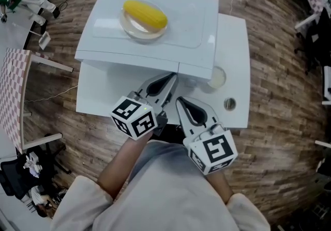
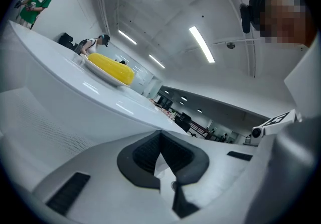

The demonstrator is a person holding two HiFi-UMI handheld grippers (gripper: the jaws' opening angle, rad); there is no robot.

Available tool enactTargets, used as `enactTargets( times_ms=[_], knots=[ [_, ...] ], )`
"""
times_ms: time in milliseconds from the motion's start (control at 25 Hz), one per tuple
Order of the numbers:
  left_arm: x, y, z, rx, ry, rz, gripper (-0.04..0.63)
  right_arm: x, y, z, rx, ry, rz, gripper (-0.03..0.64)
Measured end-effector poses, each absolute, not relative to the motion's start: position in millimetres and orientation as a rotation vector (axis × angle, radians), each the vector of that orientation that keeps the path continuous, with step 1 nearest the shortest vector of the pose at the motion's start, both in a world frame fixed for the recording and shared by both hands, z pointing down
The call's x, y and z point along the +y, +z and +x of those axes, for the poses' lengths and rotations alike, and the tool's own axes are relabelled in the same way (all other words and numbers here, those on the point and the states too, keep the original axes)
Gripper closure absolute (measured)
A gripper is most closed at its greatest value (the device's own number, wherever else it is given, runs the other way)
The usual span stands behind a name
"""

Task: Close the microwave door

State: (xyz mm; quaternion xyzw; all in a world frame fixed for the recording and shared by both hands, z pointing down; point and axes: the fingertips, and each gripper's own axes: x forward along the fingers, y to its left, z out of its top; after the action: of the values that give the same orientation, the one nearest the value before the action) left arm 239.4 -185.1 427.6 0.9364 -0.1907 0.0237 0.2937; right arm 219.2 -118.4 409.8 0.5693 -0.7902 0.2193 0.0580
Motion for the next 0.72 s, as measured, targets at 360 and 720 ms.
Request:
enactTargets(
  times_ms=[360,720],
  knots=[
    [-183,428,239,-0.502,0.058,2.469,0.577,-118,405,226,-2.377,0.659,1.760,0.594],
    [-163,411,237,-0.459,0.031,2.497,0.577,-112,398,225,-2.383,0.633,1.774,0.594]
  ],
)
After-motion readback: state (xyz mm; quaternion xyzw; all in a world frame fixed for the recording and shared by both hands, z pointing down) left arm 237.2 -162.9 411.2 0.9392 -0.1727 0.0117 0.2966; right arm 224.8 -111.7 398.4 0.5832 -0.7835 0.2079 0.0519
